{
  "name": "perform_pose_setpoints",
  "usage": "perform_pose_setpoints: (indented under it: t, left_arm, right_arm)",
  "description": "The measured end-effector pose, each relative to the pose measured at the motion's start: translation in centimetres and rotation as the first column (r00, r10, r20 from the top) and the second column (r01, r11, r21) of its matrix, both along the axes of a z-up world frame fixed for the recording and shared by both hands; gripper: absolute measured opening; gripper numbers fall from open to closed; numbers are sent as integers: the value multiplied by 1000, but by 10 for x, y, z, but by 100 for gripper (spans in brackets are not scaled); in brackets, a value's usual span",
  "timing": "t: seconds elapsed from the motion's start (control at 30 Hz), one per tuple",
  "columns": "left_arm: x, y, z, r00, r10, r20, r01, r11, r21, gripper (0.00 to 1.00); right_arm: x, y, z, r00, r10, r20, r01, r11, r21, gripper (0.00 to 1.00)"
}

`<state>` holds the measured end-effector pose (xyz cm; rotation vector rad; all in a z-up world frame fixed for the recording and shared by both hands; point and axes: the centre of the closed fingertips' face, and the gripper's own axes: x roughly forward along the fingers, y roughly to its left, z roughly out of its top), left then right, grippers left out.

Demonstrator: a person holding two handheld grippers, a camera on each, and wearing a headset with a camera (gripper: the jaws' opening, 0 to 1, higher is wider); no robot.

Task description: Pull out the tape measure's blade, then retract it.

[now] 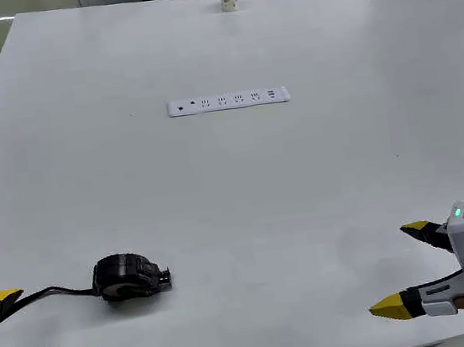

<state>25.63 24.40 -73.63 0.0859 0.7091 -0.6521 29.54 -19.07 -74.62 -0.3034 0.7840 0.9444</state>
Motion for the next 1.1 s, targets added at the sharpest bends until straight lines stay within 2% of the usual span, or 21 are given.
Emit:
perform_pose_setpoints:
  t: [0.47, 0.63, 0.67, 0.77, 1.03, 1.1]
  left_arm:
    - [-6, 4, -2, 1000, 6, -13, -6, 1000, 1, 99]
    - [-7, 4, -3, 1000, -4, -26, 4, 1000, 10, 99]
    - [-6, 4, -3, 1000, -8, -21, 9, 1000, 17, 99]
    - [-5, 6, -4, 999, -10, -36, 11, 1000, 16, 99]
    - [0, 5, -2, 998, -53, -34, 54, 998, 40, 99]
    - [3, 3, 1, 996, -83, -13, 83, 996, 45, 99]
  right_arm:
    - [2, 2, 2, 1000, 9, 10, -9, 1000, -4, 99]
    - [2, 3, 1, 1000, 16, -6, -16, 1000, -5, 99]
    - [3, 4, 1, 1000, 19, -5, -19, 1000, -6, 99]
    - [5, 4, 0, 1000, 25, -5, -25, 1000, -7, 99]
    - [15, 13, 4, 999, 49, 16, -48, 999, -5, 99]
    - [18, 16, 5, 999, 51, 20, -51, 999, -7, 99]
